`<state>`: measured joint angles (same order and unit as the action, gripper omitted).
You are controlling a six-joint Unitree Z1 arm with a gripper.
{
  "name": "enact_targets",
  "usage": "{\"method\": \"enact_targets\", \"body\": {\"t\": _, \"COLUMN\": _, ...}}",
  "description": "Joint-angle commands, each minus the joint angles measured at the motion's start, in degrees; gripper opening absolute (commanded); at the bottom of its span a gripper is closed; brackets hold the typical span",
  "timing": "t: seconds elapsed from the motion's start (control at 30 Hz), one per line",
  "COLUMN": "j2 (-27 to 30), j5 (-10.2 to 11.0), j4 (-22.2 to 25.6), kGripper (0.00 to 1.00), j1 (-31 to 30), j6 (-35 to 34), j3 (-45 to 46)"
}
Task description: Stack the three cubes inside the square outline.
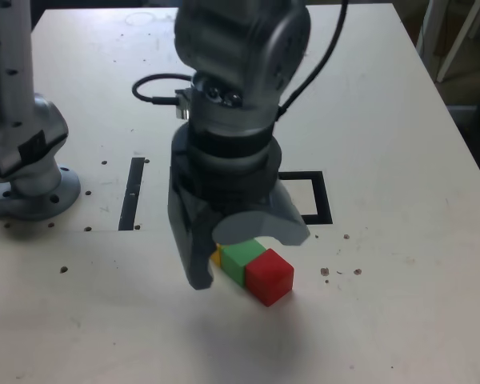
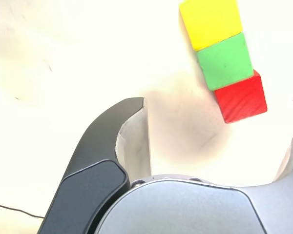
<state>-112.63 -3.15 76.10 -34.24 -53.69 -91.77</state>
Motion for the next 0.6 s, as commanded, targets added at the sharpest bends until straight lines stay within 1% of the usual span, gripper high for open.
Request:
{"method": "enact_targets", "body": {"t": 0.0, "j2": -1.49, "j5": -0.72, "j4": -2.24, "kGripper": 0.99, "j1": 0.24, "j6": -1.04, "j3": -0.31}}
{"method": "enact_targets", "body": {"t": 0.13, "j2": -3.41, "j5": -2.27, "j4": -5.68, "kGripper": 0.99, "j1": 0.77, "j6": -1.87, "j3": -0.16}}
{"method": "enact_targets", "body": {"t": 0.33, "j2": -4.50, "j5": -4.22, "j4": -7.18, "kGripper": 0.99, "j1": 2.38, "j6": -1.65, "j3": 1.06}}
{"method": "enact_targets", "body": {"t": 0.57, "j2": -5.28, "j5": -5.26, "j4": -9.16, "kGripper": 0.98, "j1": 3.64, "j6": -1.11, "j3": 2.96}}
